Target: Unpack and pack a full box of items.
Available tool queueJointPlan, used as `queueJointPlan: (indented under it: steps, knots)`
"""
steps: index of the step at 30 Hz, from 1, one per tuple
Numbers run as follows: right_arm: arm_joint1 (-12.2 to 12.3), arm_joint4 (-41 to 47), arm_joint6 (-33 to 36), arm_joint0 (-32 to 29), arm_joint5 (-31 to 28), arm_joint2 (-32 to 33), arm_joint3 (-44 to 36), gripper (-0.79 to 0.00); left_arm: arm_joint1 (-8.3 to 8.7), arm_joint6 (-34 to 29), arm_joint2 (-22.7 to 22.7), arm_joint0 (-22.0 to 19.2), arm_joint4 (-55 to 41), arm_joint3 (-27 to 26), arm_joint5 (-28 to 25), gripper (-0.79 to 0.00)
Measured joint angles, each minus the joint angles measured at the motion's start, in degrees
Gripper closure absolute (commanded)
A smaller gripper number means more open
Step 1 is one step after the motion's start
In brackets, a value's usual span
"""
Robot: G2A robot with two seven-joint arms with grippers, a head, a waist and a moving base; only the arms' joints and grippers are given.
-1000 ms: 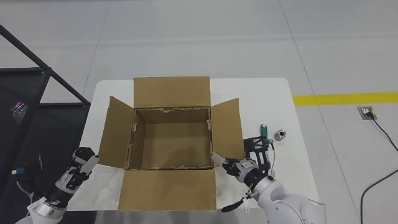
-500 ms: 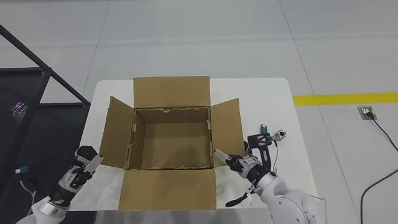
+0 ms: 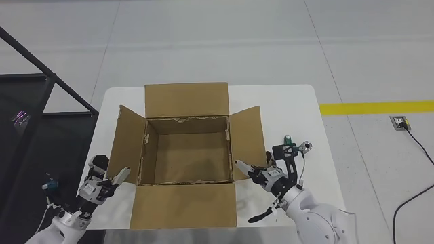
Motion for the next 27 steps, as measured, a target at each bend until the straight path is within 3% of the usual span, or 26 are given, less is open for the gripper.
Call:
queueJointPlan:
  steps: [17,27]
  knots:
    - [0.99,1.48,5.75,7.35,-0.83,1.27,2.83,-0.785,-0.11,-0.12,2.57,-5.65,2.39,2.31,2.16,-0.785]
    - [2.40,-5.76,13.19,4.17,2.65,5.21,-3.96,-0.785,0.10,-1.36,0.69,-2.75,-2.34,2.74,-1.77,-0.785]
